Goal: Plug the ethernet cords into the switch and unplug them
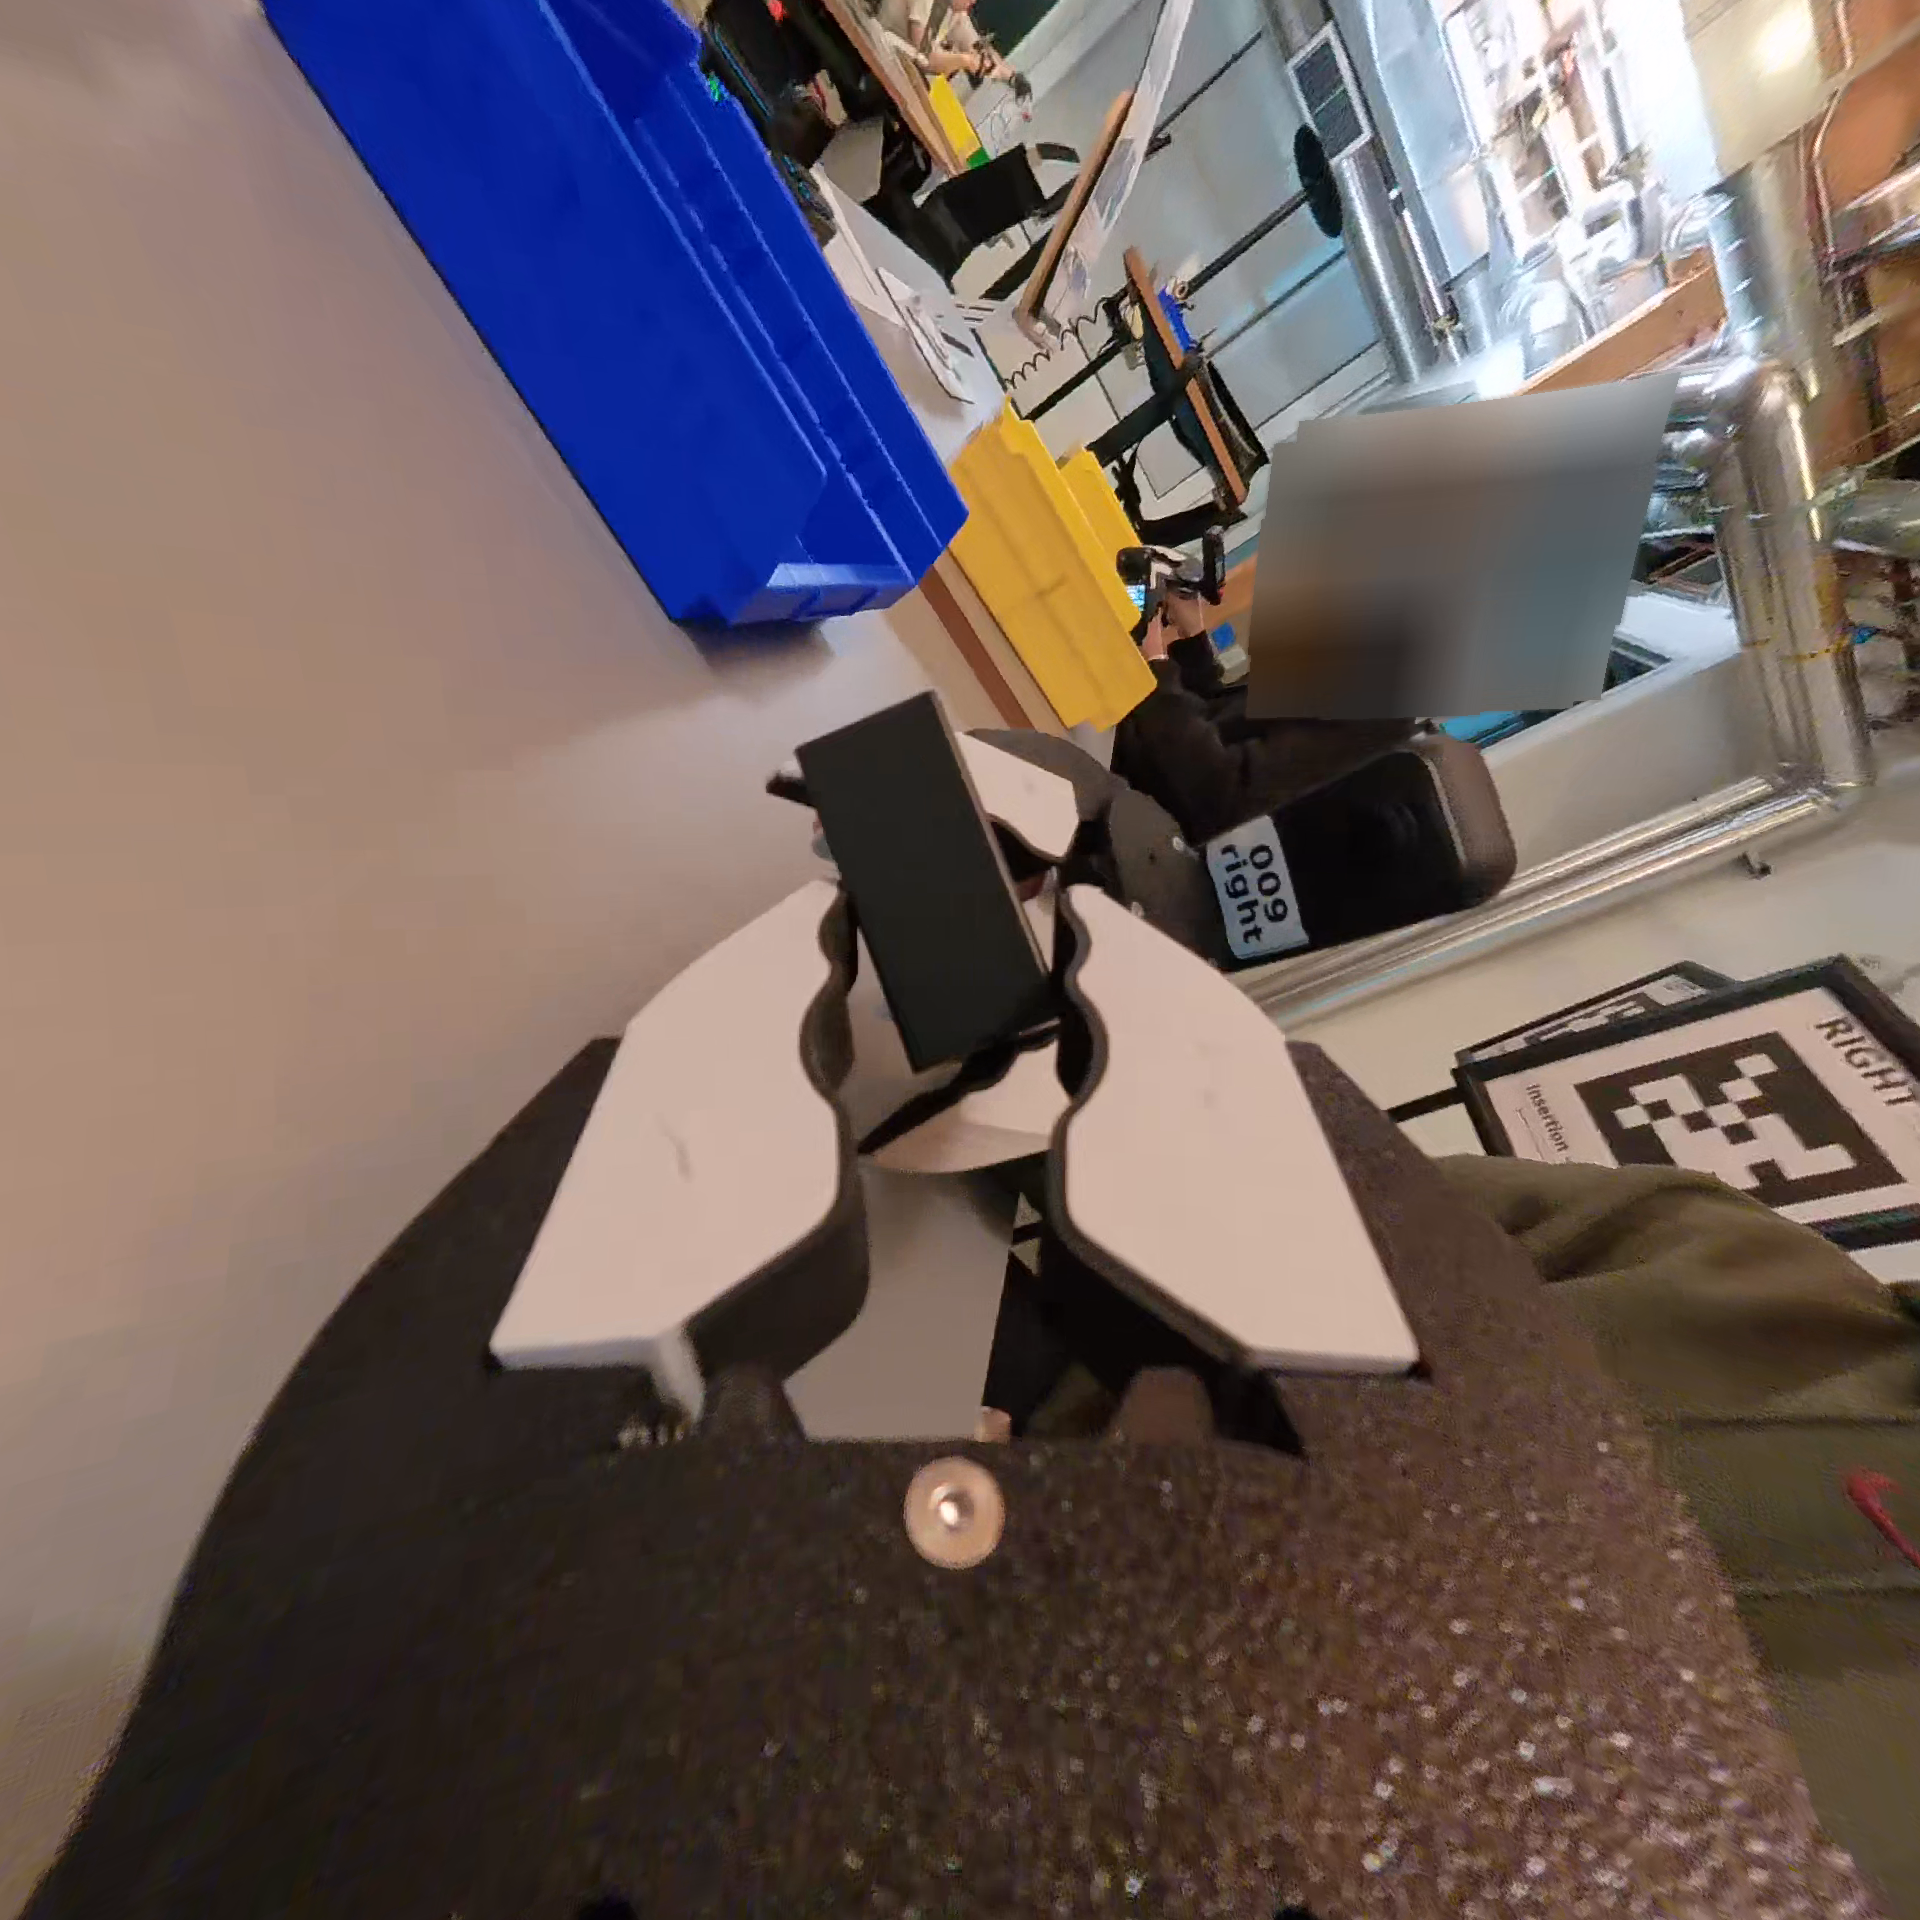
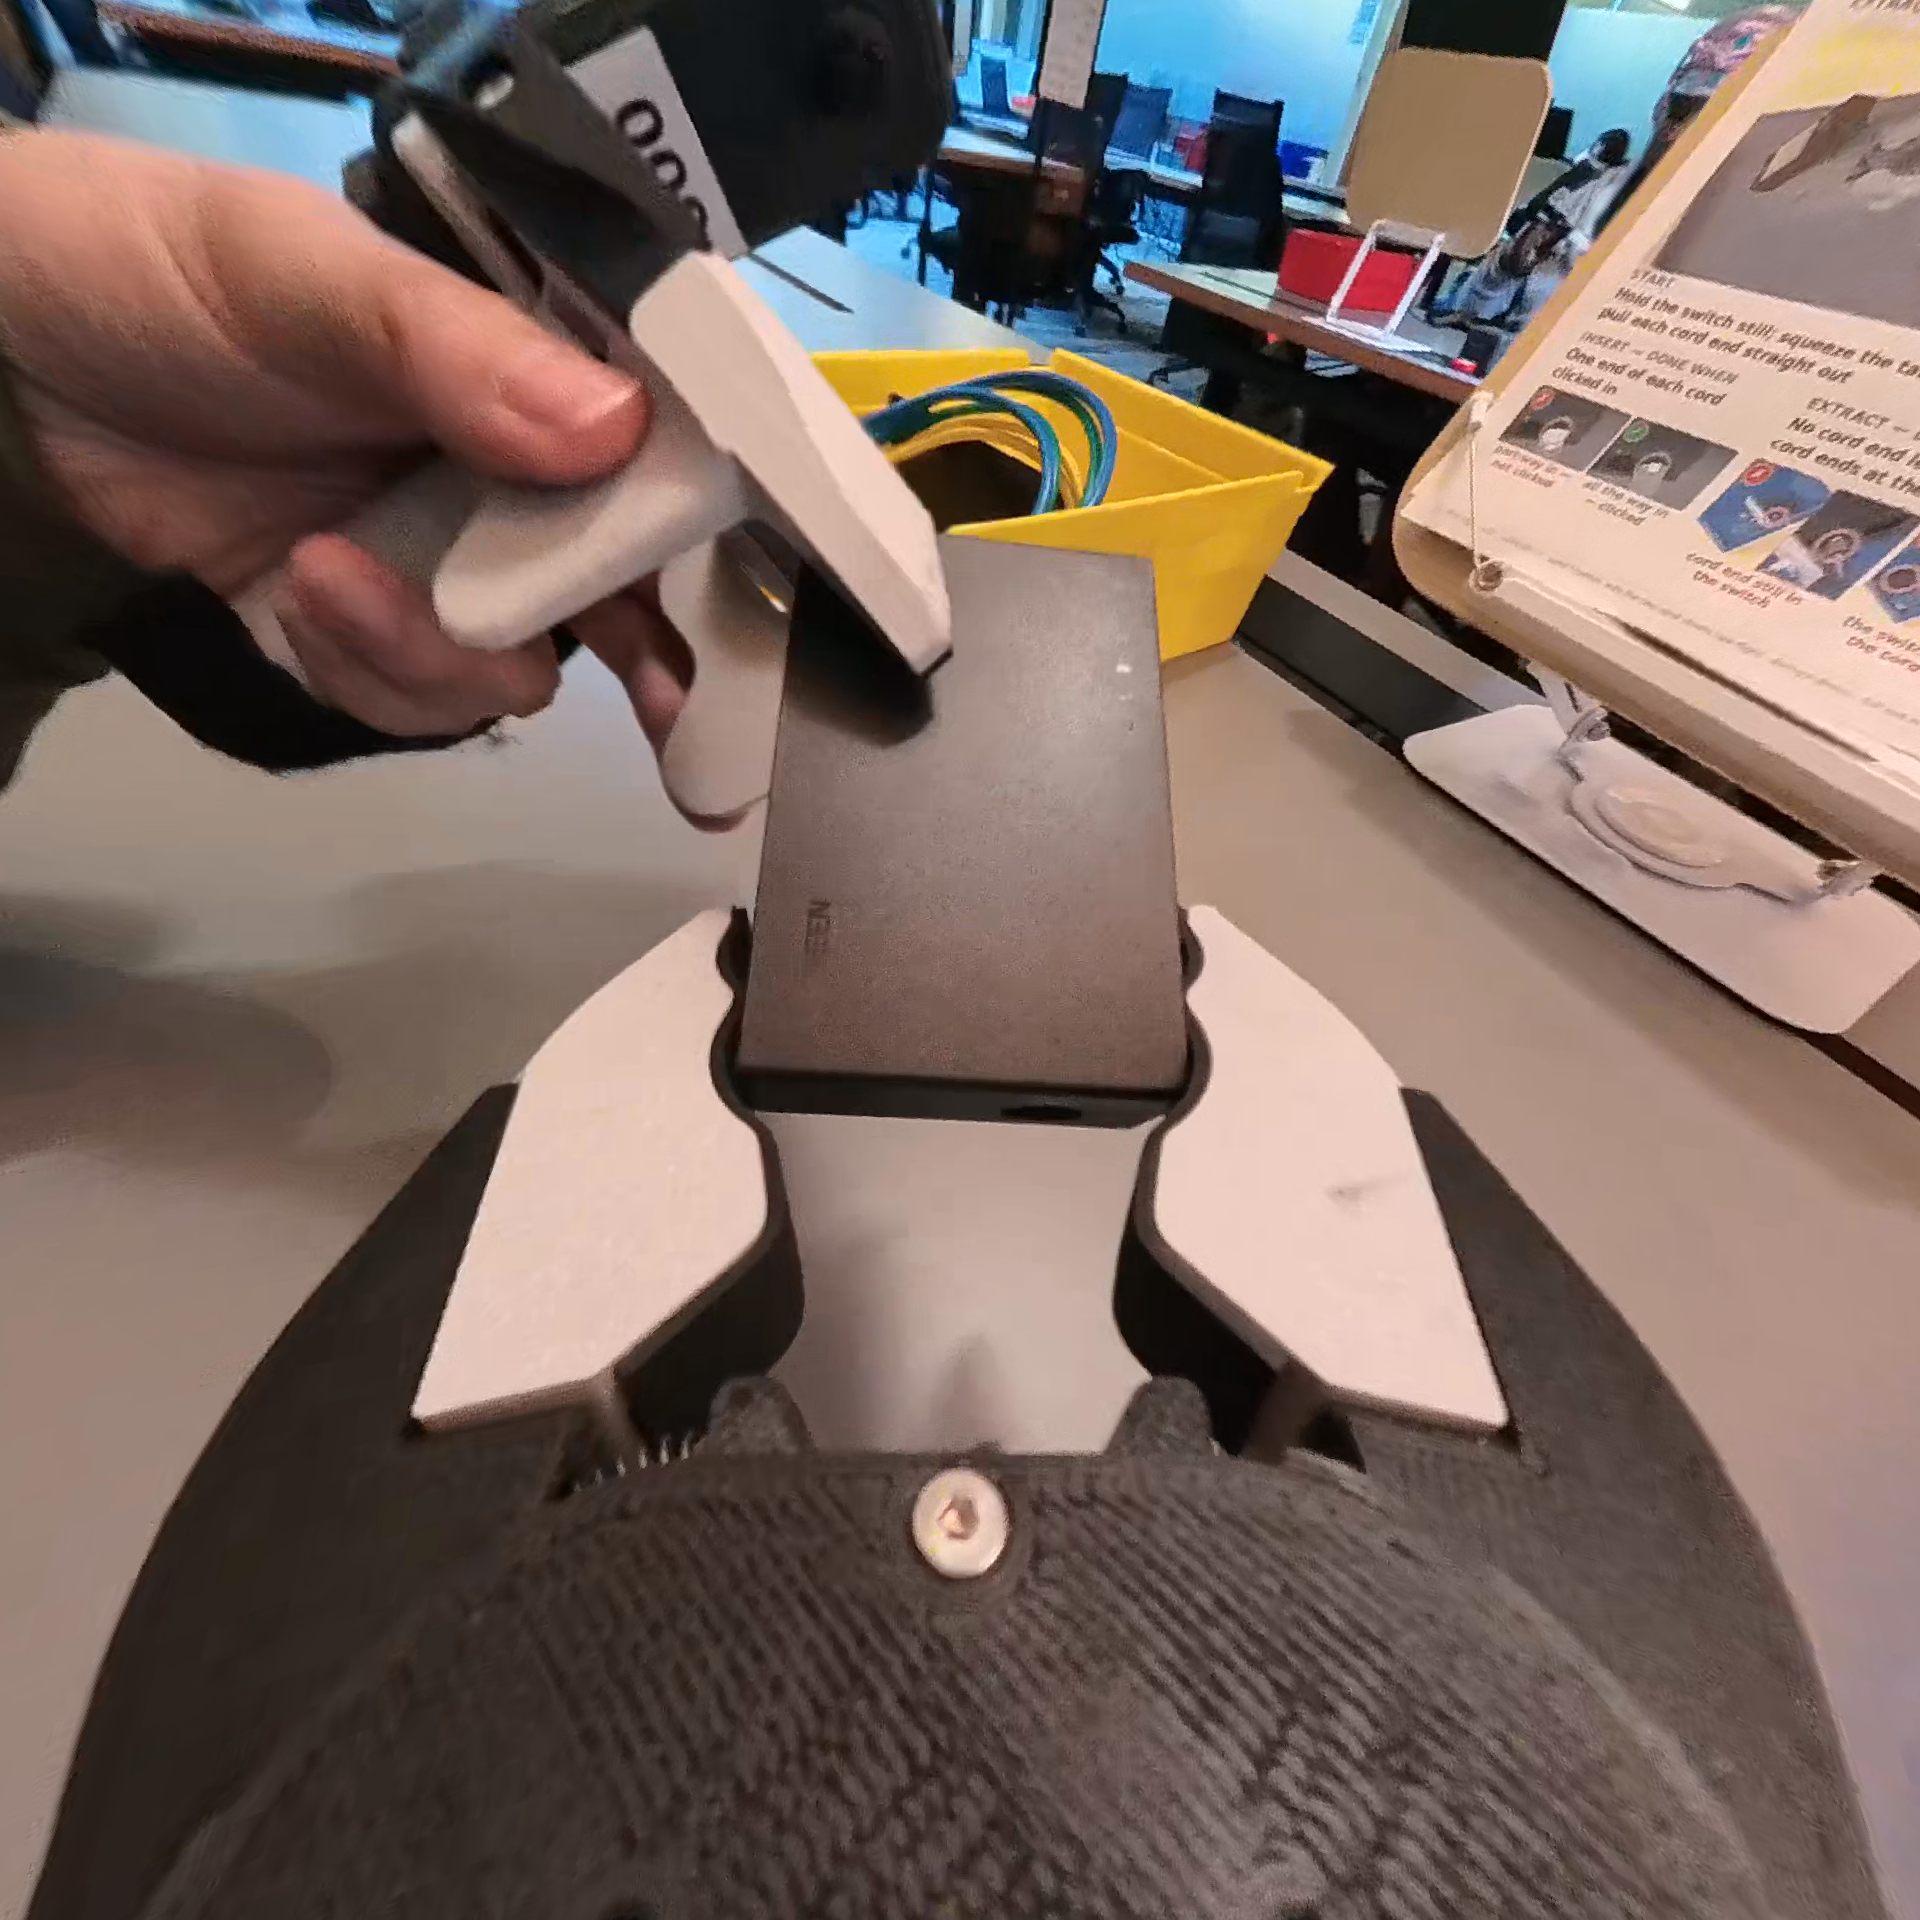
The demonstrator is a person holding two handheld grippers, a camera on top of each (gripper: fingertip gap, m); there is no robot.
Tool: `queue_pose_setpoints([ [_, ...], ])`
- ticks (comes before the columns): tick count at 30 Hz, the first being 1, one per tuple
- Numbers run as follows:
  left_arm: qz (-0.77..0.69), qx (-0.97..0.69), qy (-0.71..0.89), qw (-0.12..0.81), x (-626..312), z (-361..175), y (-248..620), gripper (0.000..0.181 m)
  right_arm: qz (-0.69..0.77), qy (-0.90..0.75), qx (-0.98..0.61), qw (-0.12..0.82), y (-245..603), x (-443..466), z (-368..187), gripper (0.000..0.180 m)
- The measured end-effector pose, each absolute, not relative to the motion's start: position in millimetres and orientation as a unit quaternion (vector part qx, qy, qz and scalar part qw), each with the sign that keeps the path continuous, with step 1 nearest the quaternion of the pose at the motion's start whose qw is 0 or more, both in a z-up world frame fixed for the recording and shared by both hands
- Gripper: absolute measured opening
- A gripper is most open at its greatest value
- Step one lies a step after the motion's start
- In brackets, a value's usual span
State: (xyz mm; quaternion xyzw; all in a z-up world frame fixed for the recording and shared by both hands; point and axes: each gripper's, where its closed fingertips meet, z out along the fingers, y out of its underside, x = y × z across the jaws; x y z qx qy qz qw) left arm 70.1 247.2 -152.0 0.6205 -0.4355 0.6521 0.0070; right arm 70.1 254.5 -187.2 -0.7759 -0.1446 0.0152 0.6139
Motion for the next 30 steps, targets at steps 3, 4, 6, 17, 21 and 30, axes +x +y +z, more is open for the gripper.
queue_pose_setpoints([
  [3,0.659,0.63,-0.409,0.036,71.7,-151.9,247.5,0.033,0.003,-0.142,-0.768,0.624,254.5,71.1,-185.3,0.076],
  [4,0.663,0.63,-0.402,0.044,72.3,-150.2,247.3,0.032,-0.001,-0.139,-0.758,0.638,254.4,71.1,-181.4,0.076],
  [6,0.664,0.629,-0.402,0.051,73.5,-148.3,246.3,0.029,-0.002,-0.125,-0.724,0.678,253.1,70.5,-167.9,0.076],
  [17,0.65,0.63,-0.42,0.059,80.6,-142.4,236.9,0.027,-0.037,-0.089,-0.678,0.729,242.1,75.7,-163.3,0.073],
  [21,0.637,0.641,-0.426,0.044,84.2,-143.5,236.8,0.027,-0.04,-0.078,-0.686,0.722,243.3,80.0,-166.9,0.074],
  [30,0.624,0.649,-0.433,0.044,85.6,-150.0,234.6,0.027,-0.039,-0.086,-0.709,0.699,247.0,80.3,-177.0,0.076],
])
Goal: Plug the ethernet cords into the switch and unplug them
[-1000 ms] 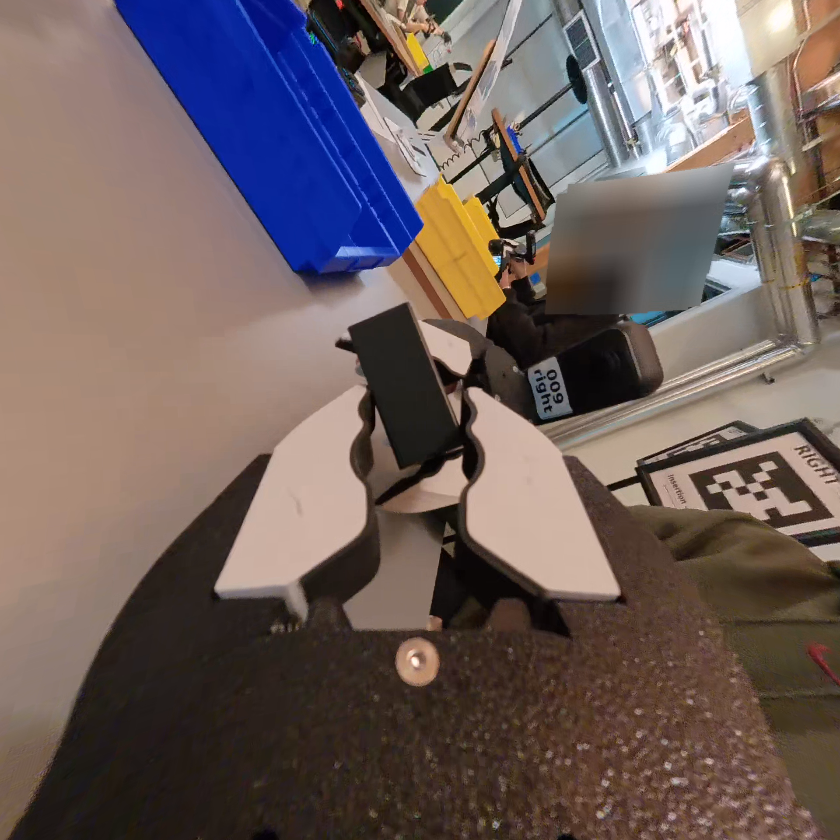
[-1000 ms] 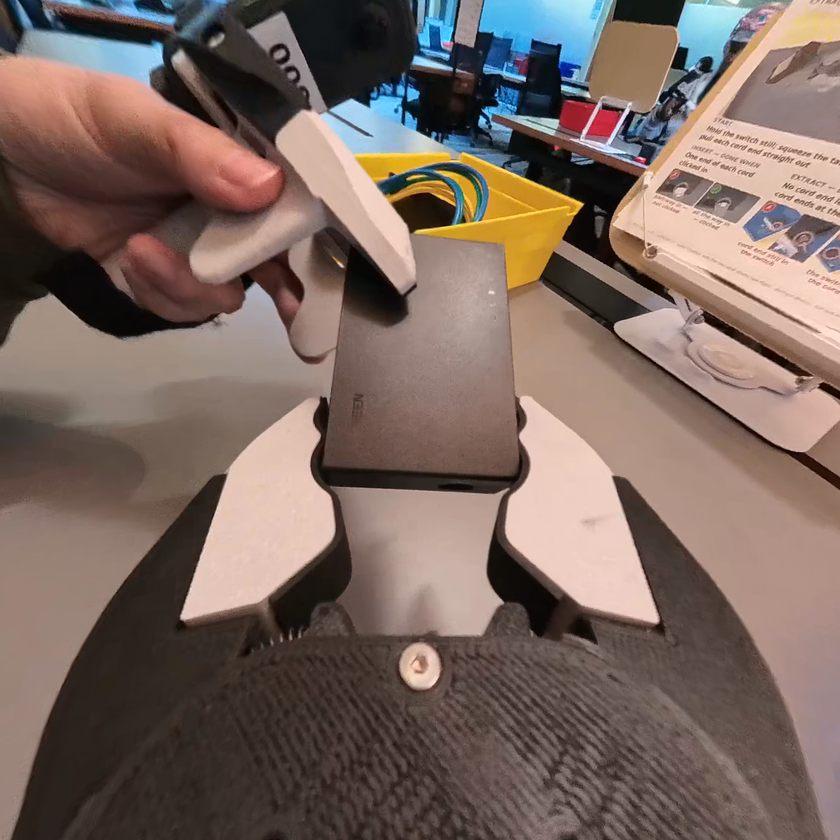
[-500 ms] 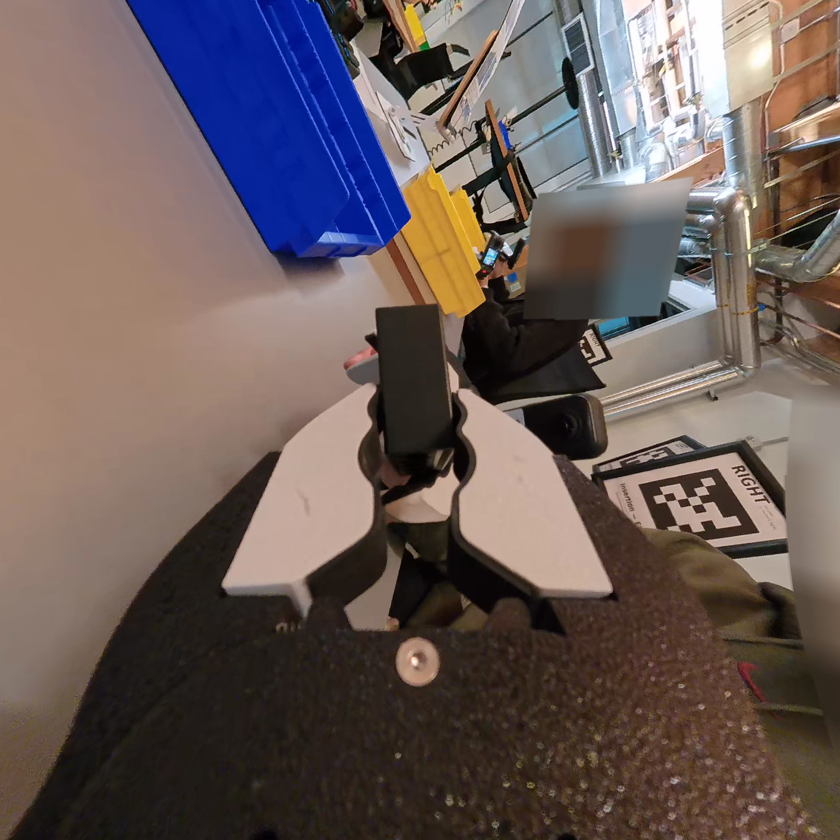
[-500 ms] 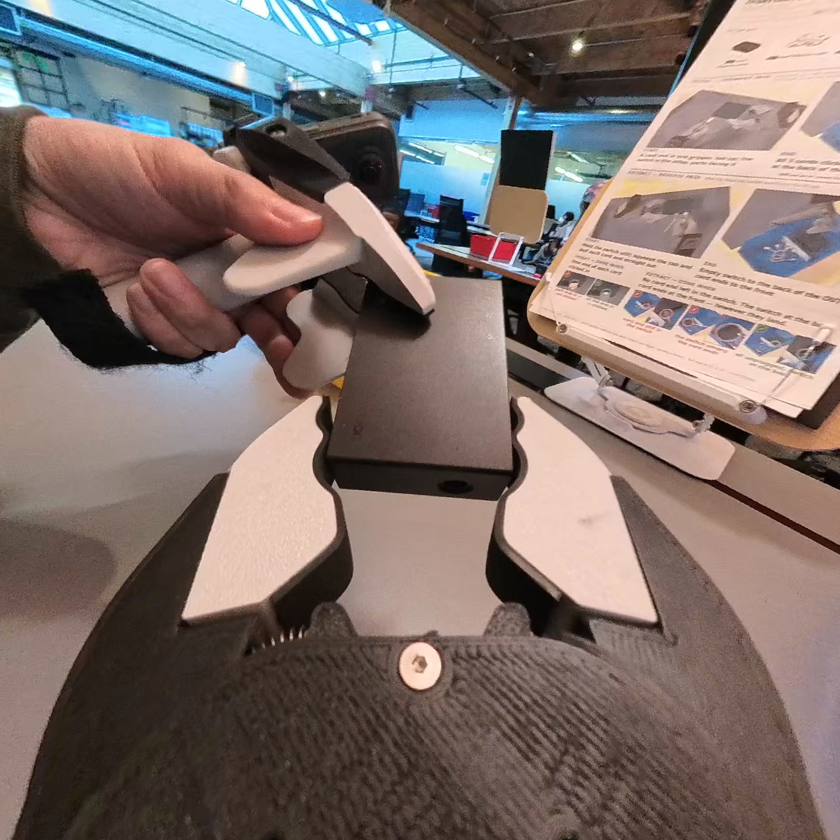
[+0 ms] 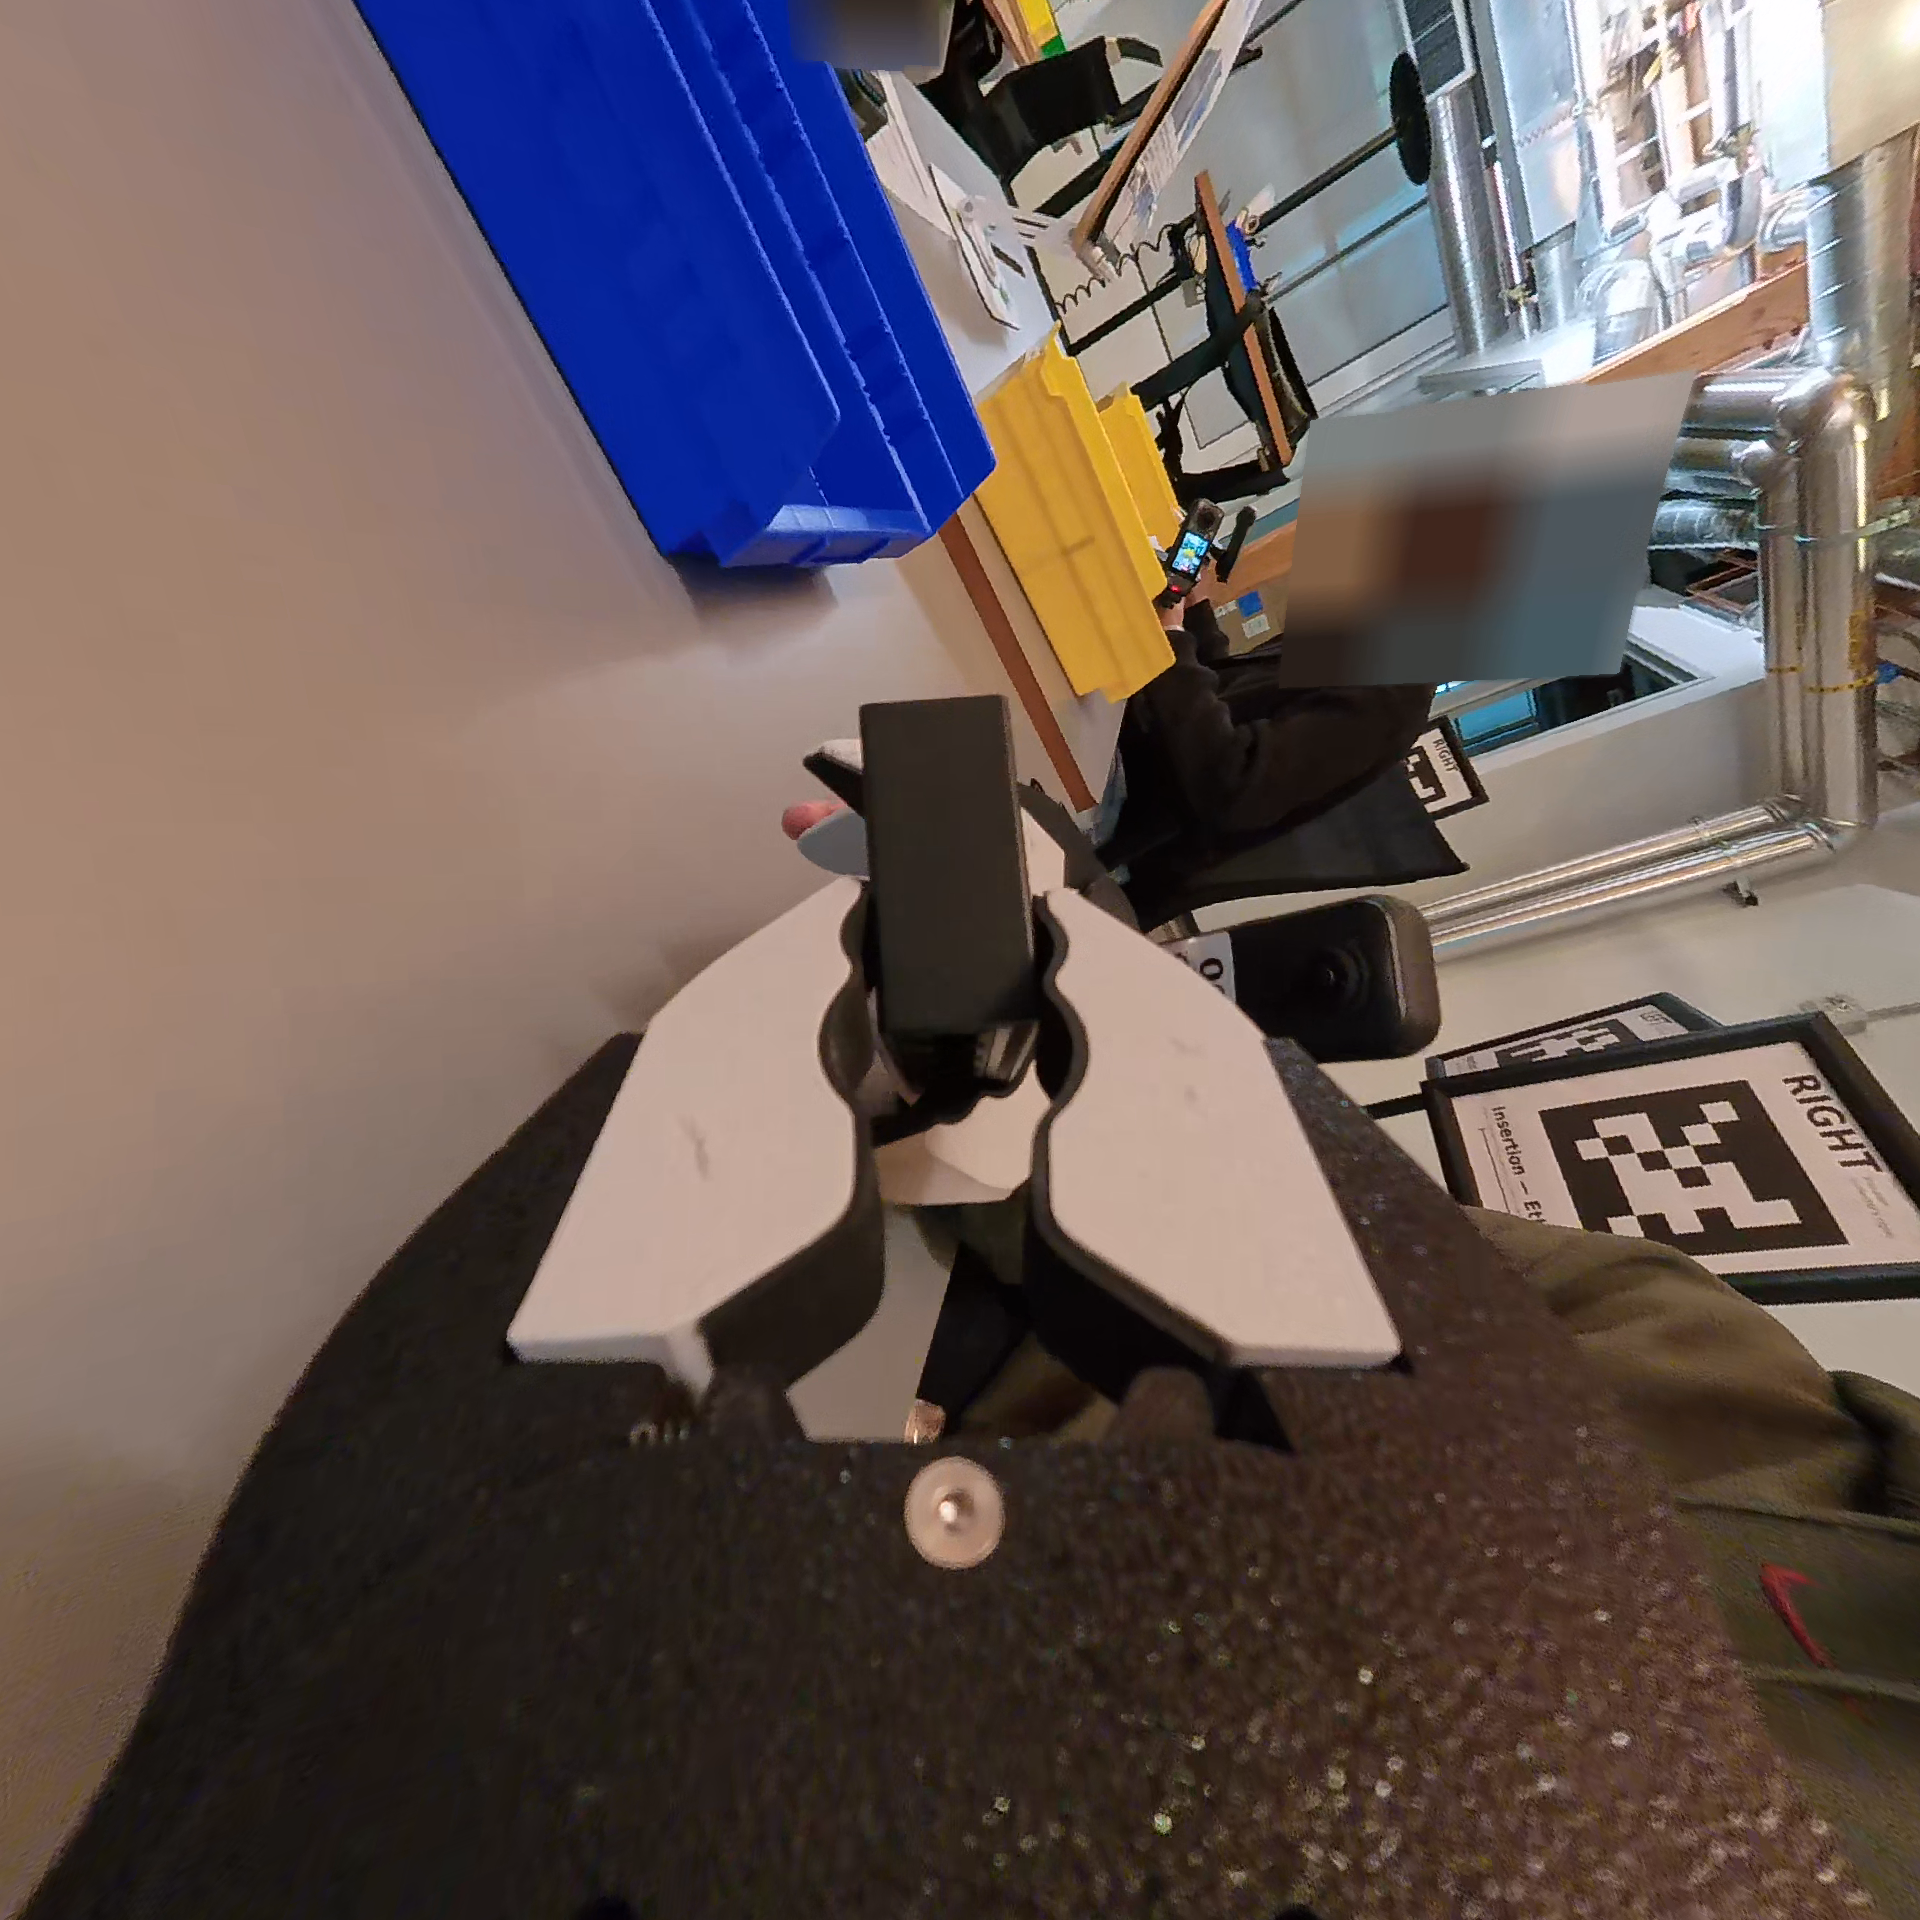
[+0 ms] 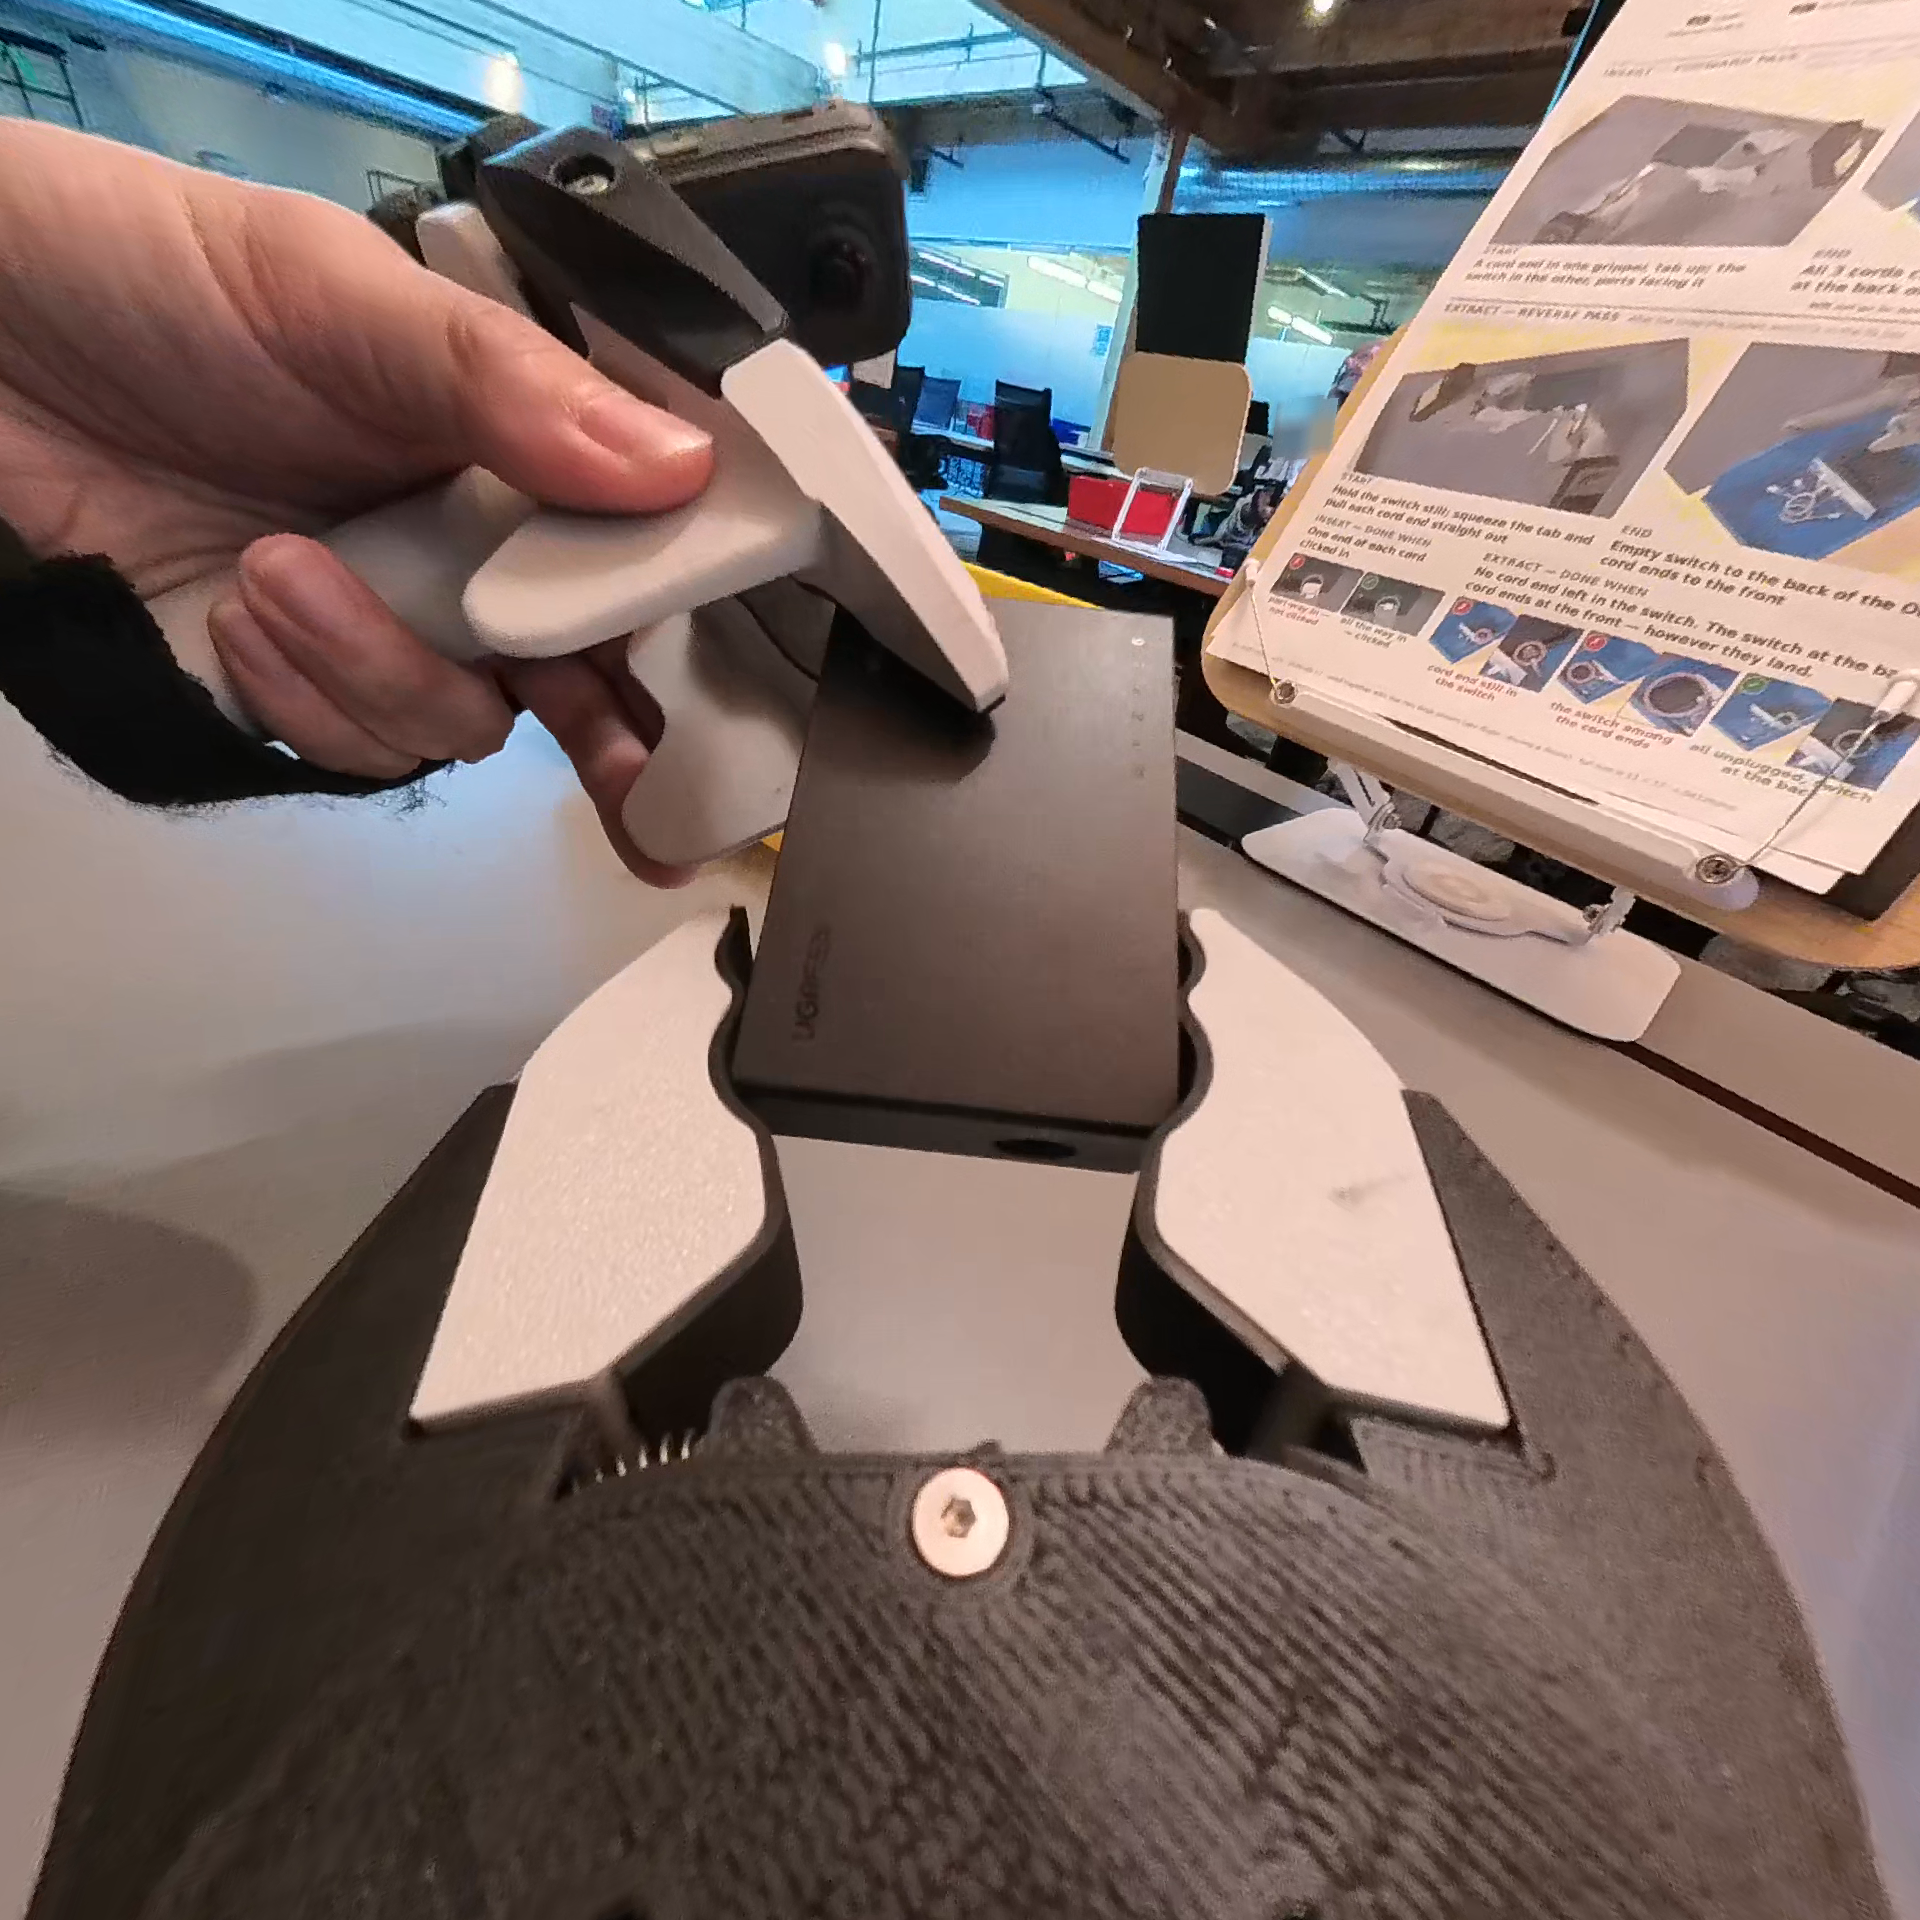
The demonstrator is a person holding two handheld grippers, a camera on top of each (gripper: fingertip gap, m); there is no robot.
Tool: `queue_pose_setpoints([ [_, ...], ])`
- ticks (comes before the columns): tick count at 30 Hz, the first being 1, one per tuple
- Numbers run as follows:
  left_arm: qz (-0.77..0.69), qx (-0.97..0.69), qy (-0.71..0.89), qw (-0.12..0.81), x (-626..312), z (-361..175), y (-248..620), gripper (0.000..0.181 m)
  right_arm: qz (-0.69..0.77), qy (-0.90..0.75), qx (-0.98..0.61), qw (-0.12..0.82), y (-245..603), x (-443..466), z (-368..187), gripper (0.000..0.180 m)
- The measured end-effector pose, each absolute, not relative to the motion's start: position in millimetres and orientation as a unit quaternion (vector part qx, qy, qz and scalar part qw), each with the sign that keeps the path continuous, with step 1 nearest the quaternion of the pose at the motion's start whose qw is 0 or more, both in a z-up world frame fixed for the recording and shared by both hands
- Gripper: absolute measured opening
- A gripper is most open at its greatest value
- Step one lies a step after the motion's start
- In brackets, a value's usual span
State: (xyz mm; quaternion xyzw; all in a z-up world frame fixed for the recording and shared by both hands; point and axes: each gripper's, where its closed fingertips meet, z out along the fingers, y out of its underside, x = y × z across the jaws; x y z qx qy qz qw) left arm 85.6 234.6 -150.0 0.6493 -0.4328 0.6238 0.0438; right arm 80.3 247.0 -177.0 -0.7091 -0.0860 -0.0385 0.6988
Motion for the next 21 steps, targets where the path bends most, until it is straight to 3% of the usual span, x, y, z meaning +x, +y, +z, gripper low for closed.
queue_pose_setpoints([
  [15,0.633,0.636,-0.441,-0.011,84.2,-148.3,247.9,0.034,0.038,-0.007,-0.715,0.698,246.8,97.6,-186.9,0.074],
  [18,0.628,0.626,-0.457,-0.074,77.5,-138.0,260.2,0.034,0.023,0.001,-0.709,0.705,243.6,109.9,-186.1,0.074],
  [21,0.556,0.644,-0.486,-0.203,57.7,-132.3,306.5,0.034,0.008,0.016,-0.701,0.713,237.2,127.0,-183.5,0.074],
])
